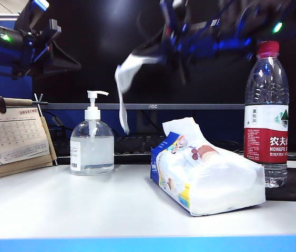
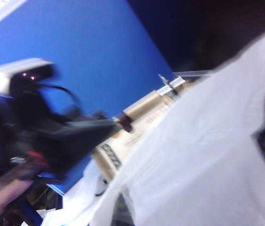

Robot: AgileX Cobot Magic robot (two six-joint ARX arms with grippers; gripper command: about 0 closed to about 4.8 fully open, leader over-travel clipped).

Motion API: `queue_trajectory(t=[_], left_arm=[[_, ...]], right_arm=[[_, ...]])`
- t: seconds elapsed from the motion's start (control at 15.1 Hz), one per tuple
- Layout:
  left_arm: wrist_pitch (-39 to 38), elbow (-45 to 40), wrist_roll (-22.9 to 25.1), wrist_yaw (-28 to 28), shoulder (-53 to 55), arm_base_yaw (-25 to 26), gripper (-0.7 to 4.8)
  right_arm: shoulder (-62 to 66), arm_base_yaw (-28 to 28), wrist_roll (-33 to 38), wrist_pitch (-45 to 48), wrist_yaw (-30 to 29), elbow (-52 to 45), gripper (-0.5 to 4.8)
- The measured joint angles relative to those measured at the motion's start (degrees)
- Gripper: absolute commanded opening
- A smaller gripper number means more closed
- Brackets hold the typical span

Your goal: Pull out a tissue from the tissue dispenser, then press the switch of the alcohol sanitizer bottle to drop some sanitizer on the paper tissue, and finally place the treated tissue on the table.

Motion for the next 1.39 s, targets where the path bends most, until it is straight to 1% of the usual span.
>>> queue_trajectory(t=[0.07,0.2,0.4,0.6,0.93,1.13,1.39], left_arm=[[0.39,0.0,0.0,0.02,0.0,0.0,-0.05],[1.6,0.04,0.0,0.04,0.52,0.0,-0.05],[1.9,0.13,-0.02,0.72,2.64,-0.39,-0.05],[1.97,0.17,0.02,1.18,3.89,-2.34,-0.05],[2.23,0.17,0.02,1.11,3.87,-2.49,-0.05],[2.27,0.17,0.02,1.16,3.89,-2.91,-0.05],[2.36,0.46,0.02,1.05,5.46,-2.89,-0.05]], right_arm=[[1.64,0.0,0.33,0.15,-0.04,0.81,-0.01],[4.31,0.0,2.4,3.39,-1.25,2.6,-0.01],[5.16,0.02,4.39,6.12,-1.55,3.96,-0.01],[6.71,0.02,4.66,5.35,-1.92,3.96,-0.01],[7.19,0.04,5.49,5.11,-2.4,3.93,-0.01],[8.87,0.07,5.68,2.47,-2.47,3.91,-0.01],[9.42,0.07,5.68,2.45,-2.47,3.98,-0.01]])
